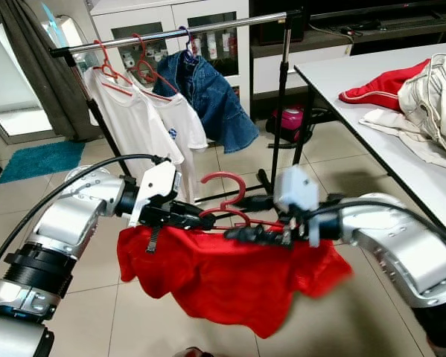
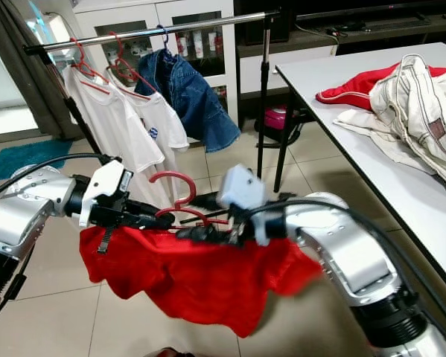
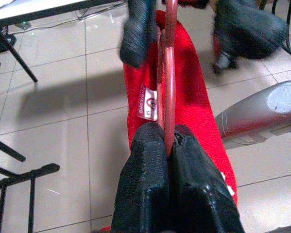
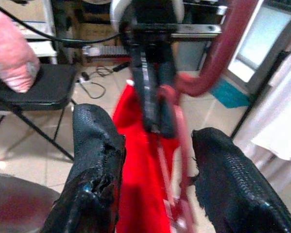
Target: Hang hanger
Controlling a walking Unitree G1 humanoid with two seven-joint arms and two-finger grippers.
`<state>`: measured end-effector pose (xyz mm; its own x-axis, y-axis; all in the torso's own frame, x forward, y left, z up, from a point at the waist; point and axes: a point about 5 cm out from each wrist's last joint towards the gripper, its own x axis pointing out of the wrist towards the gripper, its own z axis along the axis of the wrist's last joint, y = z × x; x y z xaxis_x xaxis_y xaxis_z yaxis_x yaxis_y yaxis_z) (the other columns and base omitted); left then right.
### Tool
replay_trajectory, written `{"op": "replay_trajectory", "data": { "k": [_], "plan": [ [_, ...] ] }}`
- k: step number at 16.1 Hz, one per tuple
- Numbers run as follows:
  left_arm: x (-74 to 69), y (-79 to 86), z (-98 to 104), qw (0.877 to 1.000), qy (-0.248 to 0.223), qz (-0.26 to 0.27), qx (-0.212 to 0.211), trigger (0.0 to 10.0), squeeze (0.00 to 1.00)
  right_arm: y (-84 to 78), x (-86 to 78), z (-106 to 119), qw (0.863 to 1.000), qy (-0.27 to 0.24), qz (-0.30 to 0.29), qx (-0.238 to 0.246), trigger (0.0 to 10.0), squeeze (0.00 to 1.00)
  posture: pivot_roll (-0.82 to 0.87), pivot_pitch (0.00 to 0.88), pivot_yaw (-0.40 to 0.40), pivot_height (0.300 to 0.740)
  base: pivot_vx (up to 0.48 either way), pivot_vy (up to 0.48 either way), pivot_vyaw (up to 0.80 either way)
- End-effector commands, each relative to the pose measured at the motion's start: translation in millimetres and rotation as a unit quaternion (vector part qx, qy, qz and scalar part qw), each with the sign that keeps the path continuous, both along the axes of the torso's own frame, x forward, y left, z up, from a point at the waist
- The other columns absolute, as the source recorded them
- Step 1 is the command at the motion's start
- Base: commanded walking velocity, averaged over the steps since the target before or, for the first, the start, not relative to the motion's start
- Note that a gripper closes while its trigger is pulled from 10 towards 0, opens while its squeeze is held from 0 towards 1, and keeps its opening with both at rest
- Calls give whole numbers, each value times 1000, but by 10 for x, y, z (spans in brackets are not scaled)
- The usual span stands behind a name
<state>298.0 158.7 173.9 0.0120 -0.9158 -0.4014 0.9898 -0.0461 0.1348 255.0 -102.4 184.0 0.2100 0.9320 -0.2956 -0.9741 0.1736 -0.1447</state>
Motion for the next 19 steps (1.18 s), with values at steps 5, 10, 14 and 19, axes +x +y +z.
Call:
{"op": "replay_trajectory", "data": {
  "k": [5,10,14,19],
  "plan": [
    [31,-20,86,1000,-22,2,-3,0,0,75,16,-6,1000,25,13,6,0,0,-158,0,144,719,0,0,0],
    [60,-19,115,999,-30,16,-12,0,0,61,11,-28,999,42,16,4,0,0,-150,0,138,719,0,0,0],
    [63,33,162,999,-13,27,-37,10000,0,23,30,-30,999,46,10,-6,0,0,-146,0,136,719,0,0,0],
    [30,88,334,994,12,30,-103,10000,1000,-73,-43,-80,998,67,9,-19,0,0,-147,0,124,719,0,0,0]
  ]
}}
